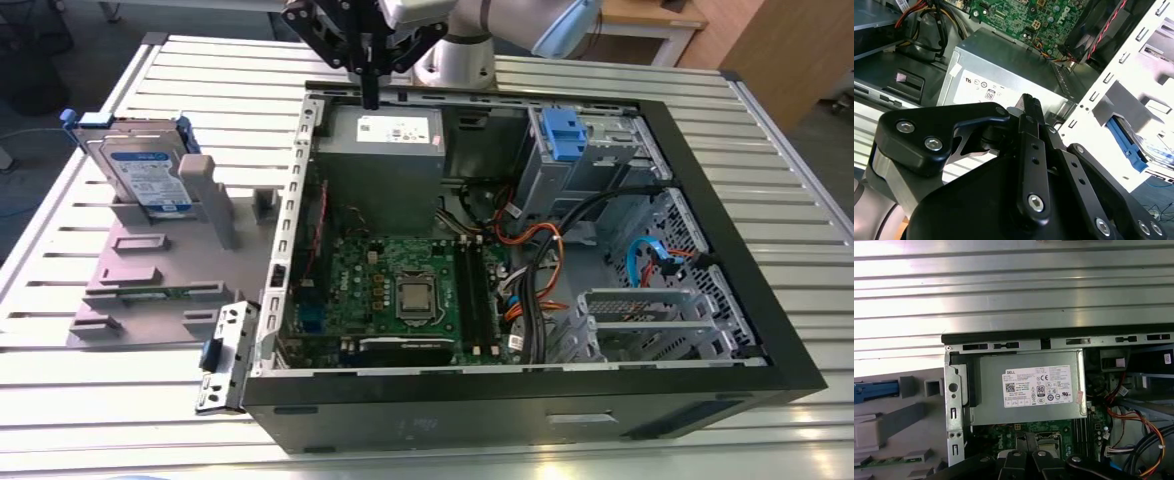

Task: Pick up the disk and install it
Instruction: 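Reach for the disk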

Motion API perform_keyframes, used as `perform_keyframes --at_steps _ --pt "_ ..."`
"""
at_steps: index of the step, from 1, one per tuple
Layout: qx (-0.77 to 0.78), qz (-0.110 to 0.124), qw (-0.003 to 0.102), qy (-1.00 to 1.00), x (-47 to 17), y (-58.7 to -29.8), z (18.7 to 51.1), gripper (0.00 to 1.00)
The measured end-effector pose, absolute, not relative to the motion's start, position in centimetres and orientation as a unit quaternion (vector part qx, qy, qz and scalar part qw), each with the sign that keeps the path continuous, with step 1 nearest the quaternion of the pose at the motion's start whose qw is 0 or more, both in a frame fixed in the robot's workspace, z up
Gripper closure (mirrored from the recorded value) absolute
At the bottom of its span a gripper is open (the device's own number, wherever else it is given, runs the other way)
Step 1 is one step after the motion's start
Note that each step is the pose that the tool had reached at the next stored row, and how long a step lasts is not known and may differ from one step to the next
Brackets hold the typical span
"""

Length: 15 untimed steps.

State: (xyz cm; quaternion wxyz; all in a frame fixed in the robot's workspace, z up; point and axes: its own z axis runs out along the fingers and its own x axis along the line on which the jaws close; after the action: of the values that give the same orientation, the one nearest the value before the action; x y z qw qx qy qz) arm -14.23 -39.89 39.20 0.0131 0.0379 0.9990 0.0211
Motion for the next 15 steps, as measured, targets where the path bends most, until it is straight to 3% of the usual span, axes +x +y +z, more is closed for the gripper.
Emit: perform_keyframes --at_steps 15 --pt "0.038 0.021 0.013 0.999 -14.81 -39.89 39.17 0.89"
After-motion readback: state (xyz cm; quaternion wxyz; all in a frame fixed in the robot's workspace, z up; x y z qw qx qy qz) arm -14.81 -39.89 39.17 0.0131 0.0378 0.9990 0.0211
